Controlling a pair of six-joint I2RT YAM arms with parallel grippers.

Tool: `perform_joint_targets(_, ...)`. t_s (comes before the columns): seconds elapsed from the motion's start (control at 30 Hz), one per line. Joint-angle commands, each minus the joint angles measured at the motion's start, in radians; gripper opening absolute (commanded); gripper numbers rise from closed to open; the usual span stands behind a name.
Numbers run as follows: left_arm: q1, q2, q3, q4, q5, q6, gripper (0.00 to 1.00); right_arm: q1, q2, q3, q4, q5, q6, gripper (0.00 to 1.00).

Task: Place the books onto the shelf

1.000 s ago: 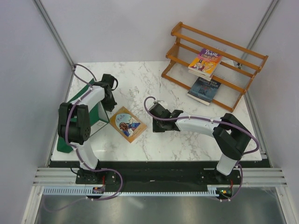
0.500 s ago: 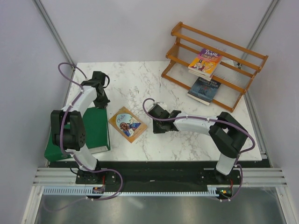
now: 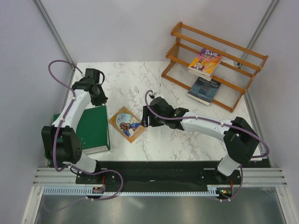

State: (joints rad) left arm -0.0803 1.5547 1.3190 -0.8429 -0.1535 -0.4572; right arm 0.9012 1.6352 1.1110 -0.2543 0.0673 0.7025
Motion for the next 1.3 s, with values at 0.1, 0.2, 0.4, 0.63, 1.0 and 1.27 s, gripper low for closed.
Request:
perform_joint_targets(0.1, 0.004, -0.156, -0.020, -0.057, 0.032, 0.072, 0.34, 0.007, 0.018, 0.084, 0.128, -0.118, -0.003, 0.69)
perform_joint_targets(0.2, 0.002, -0.200, -0.043, -0.105, -0.006, 0.077, 0.36, 0.007, 0.026, 0.072, 0.153, -0.141, 0.014, 0.69)
perform_joint_targets(0.4, 0.001, -0.219, -0.076, -0.206, -0.020, 0.091, 0.38, 0.005, 0.078, 0.061, 0.248, -0.233, 0.055, 0.69)
perform_joint_targets(0.63, -0.087, -0.128, -0.073, -0.331, -0.125, 0.100, 0.39, -0.002, 0.098, 0.046, 0.279, -0.241, 0.080, 0.69)
perform_joint_targets(1.0, -0.269, 0.091, -0.038, -0.461, -0.250, 0.037, 0.43, -0.042, 0.069, -0.022, 0.277, -0.253, 0.092, 0.69)
perform_joint_targets(1.27, -0.285, 0.206, -0.018, -0.489, -0.277, 0.017, 0.45, -0.111, 0.011, -0.094, 0.280, -0.265, 0.095, 0.69)
